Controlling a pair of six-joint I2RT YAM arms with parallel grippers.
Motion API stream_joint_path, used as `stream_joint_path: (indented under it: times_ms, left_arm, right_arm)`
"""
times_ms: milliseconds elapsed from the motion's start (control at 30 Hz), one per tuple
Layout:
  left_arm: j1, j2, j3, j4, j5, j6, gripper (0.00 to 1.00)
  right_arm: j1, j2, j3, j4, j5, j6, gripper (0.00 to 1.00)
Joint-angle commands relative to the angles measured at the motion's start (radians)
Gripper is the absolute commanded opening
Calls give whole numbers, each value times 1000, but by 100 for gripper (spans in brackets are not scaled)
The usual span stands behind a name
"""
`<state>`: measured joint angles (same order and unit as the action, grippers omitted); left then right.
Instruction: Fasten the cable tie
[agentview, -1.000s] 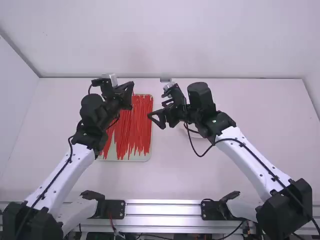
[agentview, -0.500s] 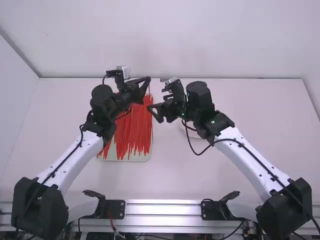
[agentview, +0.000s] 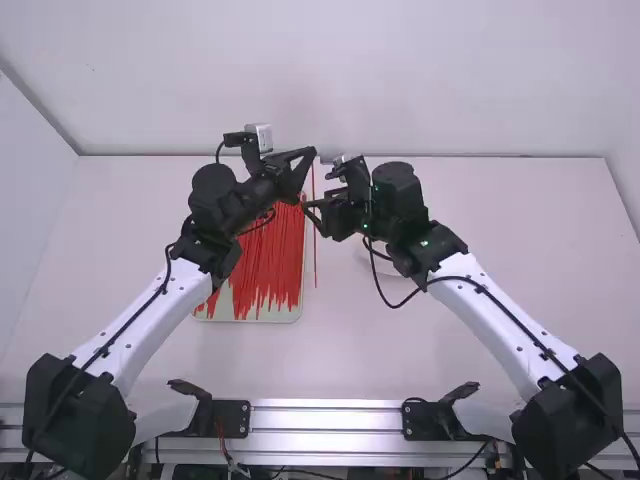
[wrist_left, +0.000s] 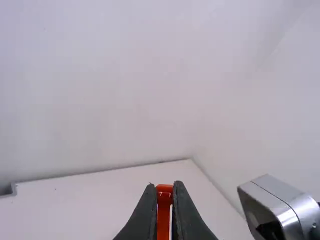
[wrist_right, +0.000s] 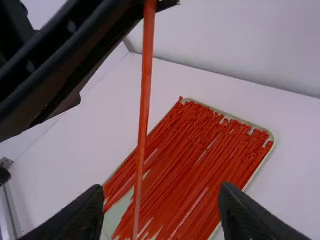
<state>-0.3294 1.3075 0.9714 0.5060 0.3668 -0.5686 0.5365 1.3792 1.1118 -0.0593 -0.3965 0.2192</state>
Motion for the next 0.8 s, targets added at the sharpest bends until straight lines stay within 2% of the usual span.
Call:
stream_joint_path:
  times_ms: [0,267,467,533,633,667,767]
  left_arm:
    - [0,3,23,2,15,-12,2]
    - [-11,3,23,12,18,-19,2]
    - [-18,3,24,28,17,-19,2]
    - [-18,3,24,28,9,-19,2]
    - [-18,3,24,26,7,-19,1]
    - [-18,3,24,26,7,-19,2]
    - [-17,3,24,26,6,-19,2]
  right_arm:
    - [-7,8,32,10,5,6,50]
    - [-54,8,32,19,0,47,33]
    - [-65,8,32,32,-29,47,31]
    - [-65,8,32,34,-29,46,17]
    - [-65,8,33,33,-29,47,10]
    - [-65,8,33,34,-29,47,0]
    - [-64,8,33,33,-29,46,0]
